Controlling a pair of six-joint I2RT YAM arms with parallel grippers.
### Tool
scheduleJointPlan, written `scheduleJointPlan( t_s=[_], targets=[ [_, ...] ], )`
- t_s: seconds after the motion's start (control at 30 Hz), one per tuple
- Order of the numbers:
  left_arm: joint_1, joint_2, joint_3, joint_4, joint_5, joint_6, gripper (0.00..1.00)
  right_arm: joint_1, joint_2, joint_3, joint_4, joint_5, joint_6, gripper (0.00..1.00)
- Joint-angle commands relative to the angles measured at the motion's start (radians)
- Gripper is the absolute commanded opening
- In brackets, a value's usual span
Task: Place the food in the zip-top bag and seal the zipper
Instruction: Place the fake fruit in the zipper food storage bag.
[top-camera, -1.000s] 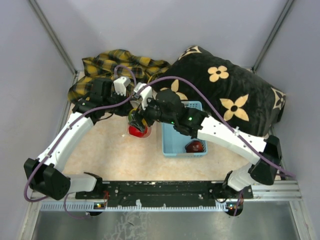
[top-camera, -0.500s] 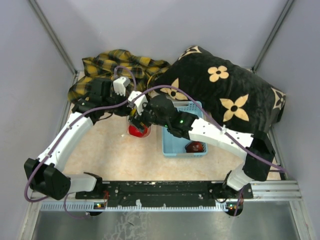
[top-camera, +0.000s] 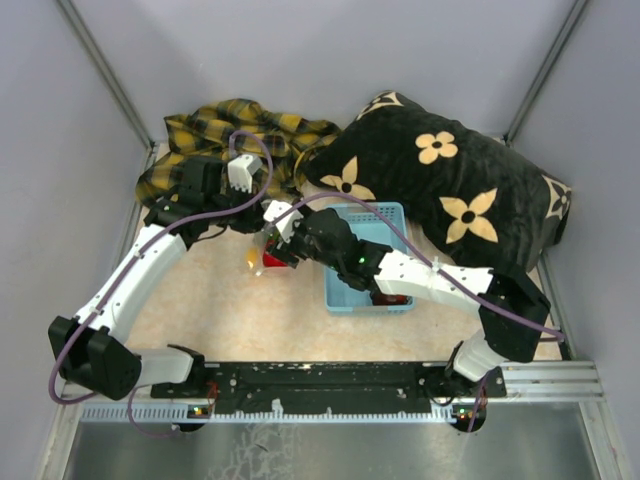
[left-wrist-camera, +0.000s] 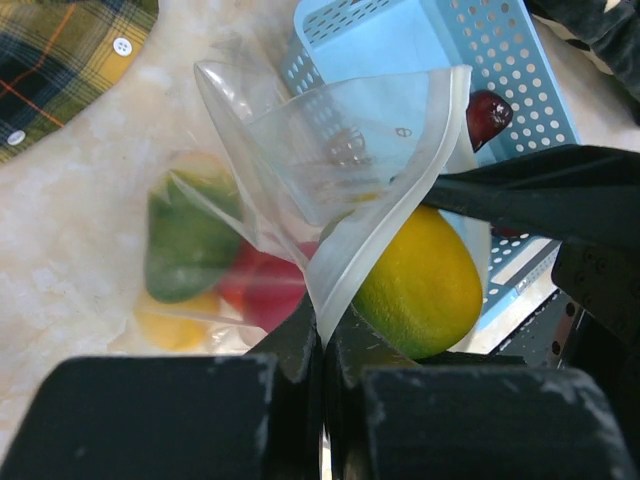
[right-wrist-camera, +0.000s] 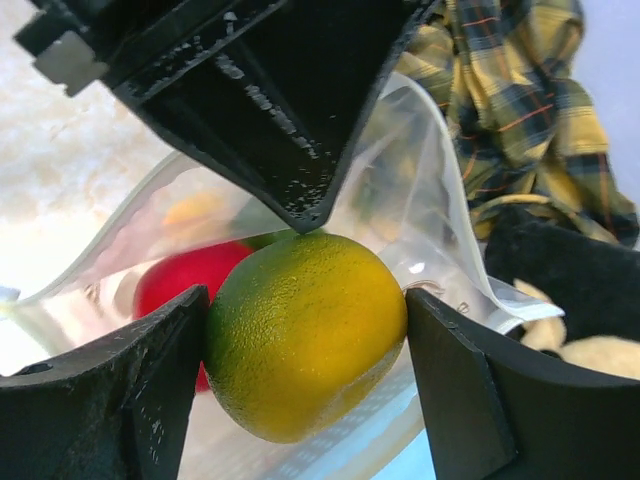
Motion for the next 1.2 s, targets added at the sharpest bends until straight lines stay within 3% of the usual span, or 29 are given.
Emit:
scheduleJointPlan(
  t_s=[0.0, 0.23, 0.57, 0.93, 1.17],
  targets=[
    [-0.002, -0.012, -0.008, 0.040, 0.054, 0.001, 0.00, 0.002, -0.010, 0.006, 0.176, 0.093, -0.041, 0.72],
    [-0.003, -0.012, -0.008, 0.045, 0.075, 0.000, 0.00, 0.001, 0.001, -0.003, 0.262, 0.122, -0.055, 0.80],
    [-0.002, -0.010, -0.009, 0.044, 0.059, -0.005, 0.00, 0.002, -0.025, -0.001, 0.218, 0.134, -0.049, 0.87],
    [-0.002, -0.002, -0.012, 0.044, 0.025, -0.011, 0.00, 0.001, -0.179, 0.040, -0.079, 0.153, 0.139, 0.84],
    [-0.001, -0.002, -0.011, 0.043, 0.024, -0.012, 0.00, -0.010, -0.203, 0.094, -0.287, 0.251, 0.274, 0.78]
  ],
)
